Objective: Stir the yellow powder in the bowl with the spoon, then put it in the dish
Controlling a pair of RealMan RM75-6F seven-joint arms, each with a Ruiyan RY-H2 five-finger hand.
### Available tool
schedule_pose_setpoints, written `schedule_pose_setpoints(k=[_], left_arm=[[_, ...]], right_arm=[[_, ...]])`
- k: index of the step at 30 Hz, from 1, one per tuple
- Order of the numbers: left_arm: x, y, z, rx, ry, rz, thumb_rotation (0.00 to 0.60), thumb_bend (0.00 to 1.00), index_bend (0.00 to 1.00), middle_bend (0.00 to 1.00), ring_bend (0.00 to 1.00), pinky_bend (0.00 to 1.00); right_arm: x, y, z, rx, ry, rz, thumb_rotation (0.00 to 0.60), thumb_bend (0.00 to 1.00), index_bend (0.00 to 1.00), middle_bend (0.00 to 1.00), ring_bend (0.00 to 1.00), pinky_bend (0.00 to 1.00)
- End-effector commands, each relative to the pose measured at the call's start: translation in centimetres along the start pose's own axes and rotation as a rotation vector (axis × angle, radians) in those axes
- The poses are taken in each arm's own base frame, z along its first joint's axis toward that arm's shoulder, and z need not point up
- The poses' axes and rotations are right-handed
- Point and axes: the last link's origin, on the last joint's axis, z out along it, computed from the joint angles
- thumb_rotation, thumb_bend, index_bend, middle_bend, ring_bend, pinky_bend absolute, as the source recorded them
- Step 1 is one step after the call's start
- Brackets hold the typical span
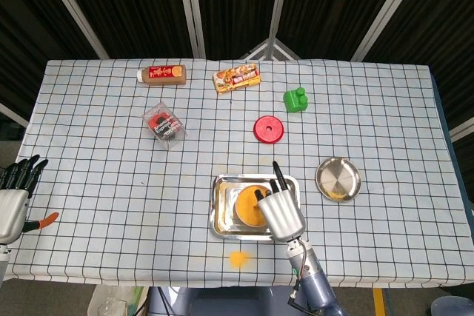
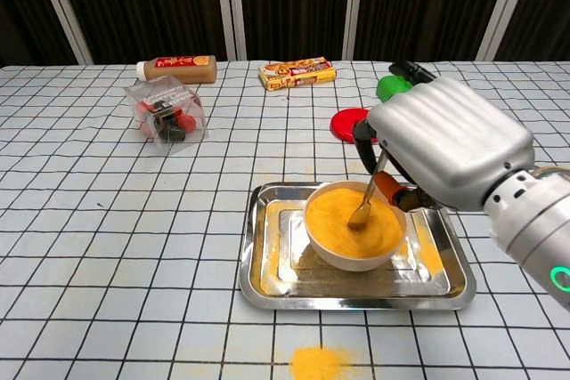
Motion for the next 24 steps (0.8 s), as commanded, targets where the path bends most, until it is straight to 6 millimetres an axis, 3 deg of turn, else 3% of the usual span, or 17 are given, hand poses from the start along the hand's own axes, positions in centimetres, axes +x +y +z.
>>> schedule_pose_setpoints(k=[1, 10, 24], left_arm=[[0.0, 0.0, 0.0, 0.0, 0.002, 0.0, 0.6, 0.0, 0.0, 0.0, 0.0, 0.0], [0.0, 0.0, 0.0, 0.0, 0.003, -0.002, 0.6, 0.0, 0.0, 0.0, 0.0, 0.0], [0.0, 0.0, -0.1, 0.0, 0.002, 0.003, 0.6, 0.0, 0.0, 0.0, 0.0, 0.0]], right_arm=[[0.1, 0.0, 0.1, -0.002, 0.005, 0.006, 0.6, 0.75, 0.91, 0.77, 0.4, 0.0], [0.8, 0.4, -0.3, 0.001, 0.021, -0.014, 0.6, 0.75, 0.91, 0.77, 0.4, 0.0], [1.7, 1.3, -2.7, -0.009, -0.013, -0.013, 0.6, 0.75, 0.91, 0.77, 0.4, 0.0]])
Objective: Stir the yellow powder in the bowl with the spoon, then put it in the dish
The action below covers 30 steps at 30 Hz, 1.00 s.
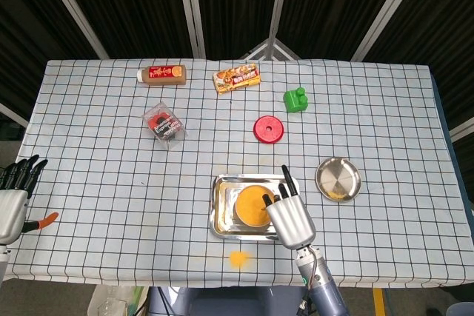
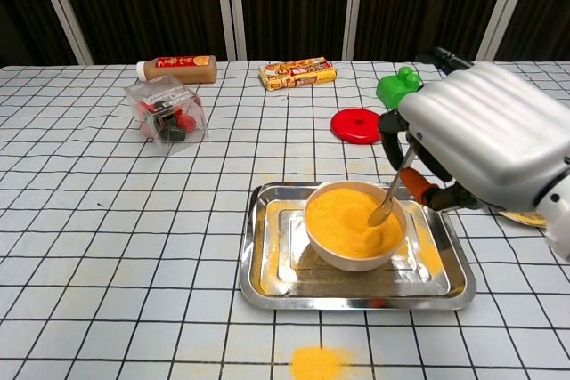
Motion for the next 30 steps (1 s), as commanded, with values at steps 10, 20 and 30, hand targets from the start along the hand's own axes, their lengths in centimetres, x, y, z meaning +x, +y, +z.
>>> schedule_pose_setpoints(k=[10, 20, 30], left_arm=[[0.0, 0.0, 0.0, 0.002, -0.002, 0.001, 0.6, 0.0, 0.0, 0.0, 0.0, 0.0], [0.0, -0.1, 0.1, 0.003, -0.001, 0.001, 0.6, 0.0, 0.0, 0.0, 0.0, 0.0], [-0.1, -0.1, 0.1, 0.005, -0.004, 0.002, 0.6, 0.0, 0.0, 0.0, 0.0, 0.0]], right_arm=[[-1.3, 0.1, -1.0, -0.004, -0.058, 0.005, 0.6, 0.75, 0.92, 0.78, 0.4, 0.0], [-2.0, -0.5, 0.0, -0.005, -0.049, 0.04, 0.6, 0.76, 0.92, 0.78, 0.42, 0.0], [-1.6, -1.3, 1.8, -0.006, -0.007, 0.055, 0.6, 0.76, 0.92, 0.78, 0.42, 0.0]])
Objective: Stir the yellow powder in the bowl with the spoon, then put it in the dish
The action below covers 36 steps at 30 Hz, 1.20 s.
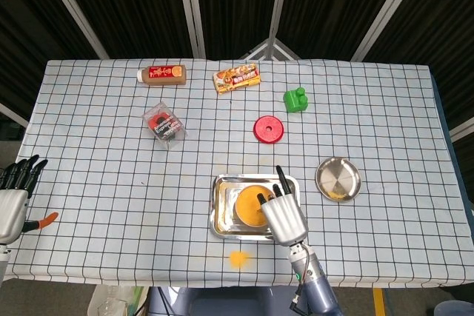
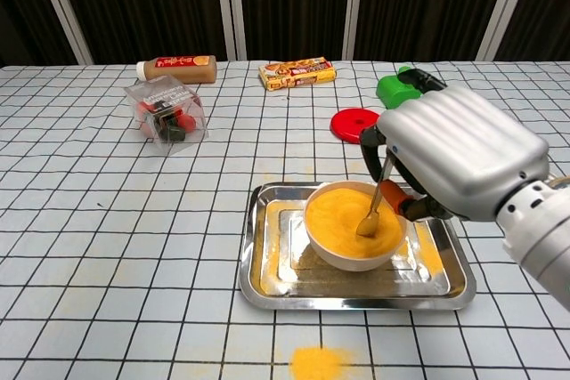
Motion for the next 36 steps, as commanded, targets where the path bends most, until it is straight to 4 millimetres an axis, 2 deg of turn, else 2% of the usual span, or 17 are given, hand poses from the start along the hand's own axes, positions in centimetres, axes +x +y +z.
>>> schedule_pose_setpoints(k=[1, 12, 22, 36], left_arm=[[0.0, 0.0, 0.0, 0.001, -0.001, 0.0, 0.6, 0.0, 0.0, 0.0, 0.0, 0.0], [0.0, 0.0, 0.1, 0.001, 0.003, 0.003, 0.6, 0.0, 0.0, 0.0, 0.0, 0.0], [0.0, 0.0, 0.1, 0.0, 0.003, 0.003, 0.6, 0.0, 0.0, 0.0, 0.0, 0.0], [0.0, 0.0, 0.1, 0.002, 0.005, 0.001, 0.6, 0.0, 0.0, 0.0, 0.0, 0.0]], right_arm=[[0.0, 0.0, 0.4, -0.006, 0.005, 0.001, 0.6, 0.76, 0.92, 0.78, 0.42, 0.0], [0.6, 0.7, 1.3, -0.036, 0.025, 0.0, 0.6, 0.76, 0.92, 0.78, 0.42, 0.0], [1.4, 0.2, 1.2, -0.014, 0.034, -0.007, 0.6, 0.76, 0.92, 0.78, 0.42, 0.0], [1.5, 0.3, 1.9, -0.021, 0.056, -0.001, 0.6, 0.76, 0.92, 0.78, 0.42, 0.0]])
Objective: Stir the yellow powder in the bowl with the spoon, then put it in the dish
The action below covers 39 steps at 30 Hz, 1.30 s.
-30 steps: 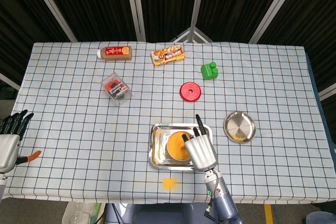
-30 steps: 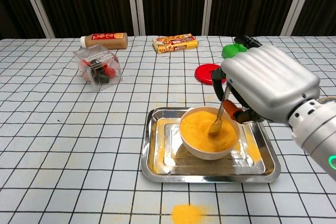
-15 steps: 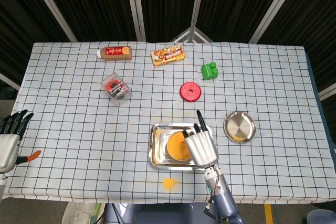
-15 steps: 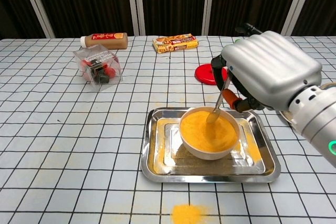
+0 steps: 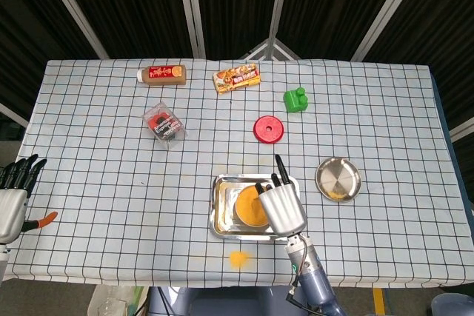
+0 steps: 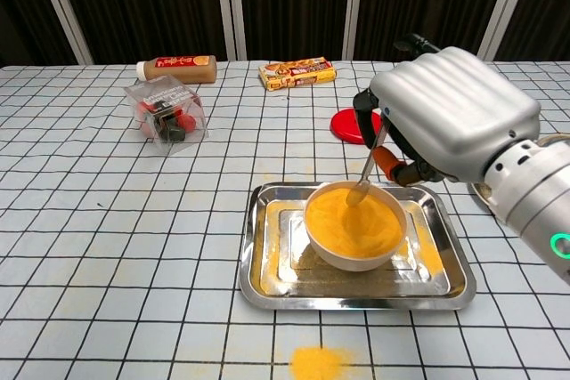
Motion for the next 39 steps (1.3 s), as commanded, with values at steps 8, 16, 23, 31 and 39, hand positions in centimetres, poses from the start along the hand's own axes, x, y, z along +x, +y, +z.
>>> schedule_pose_setpoints(k=[8, 16, 23, 31, 39], left_arm=[[0.0, 0.0, 0.0, 0.001, 0.0, 0.0, 0.6, 0.0, 0.0, 0.0, 0.0, 0.0], [0.0, -0.1, 0.0, 0.003, -0.003, 0.001, 0.6, 0.0, 0.0, 0.0, 0.0, 0.0], [-0.1, 0.0, 0.0, 0.002, -0.004, 0.002, 0.6, 0.0, 0.0, 0.0, 0.0, 0.0], [-0.1, 0.0, -0.1, 0.0, -0.004, 0.003, 0.6, 0.0, 0.0, 0.0, 0.0, 0.0], [0.0, 0.1, -0.1, -0.001, -0.002, 0.001, 0.6, 0.0, 0.0, 0.0, 0.0, 0.0]], right_arm=[[0.0, 0.4, 0.5, -0.013, 0.023, 0.013, 0.6, 0.76, 0.92, 0.78, 0.42, 0.0], [-1.7, 1.0, 0.2, -0.035, -0.024, 0.015, 0.6, 0.76, 0.92, 0.78, 0.42, 0.0], [-2.5, 1.3, -0.5, -0.041, -0.055, 0.027, 0.6, 0.76, 0.92, 0.79, 0.43, 0.0], [-2.2, 0.7, -1.9, -0.019, -0.084, 0.062, 0.6, 0.76, 0.92, 0.79, 0.45, 0.0], [-2.5, 0.4, -3.2, -0.002, -0.126, 0.047, 0.6, 0.76, 0.92, 0.8, 0.45, 0.0]])
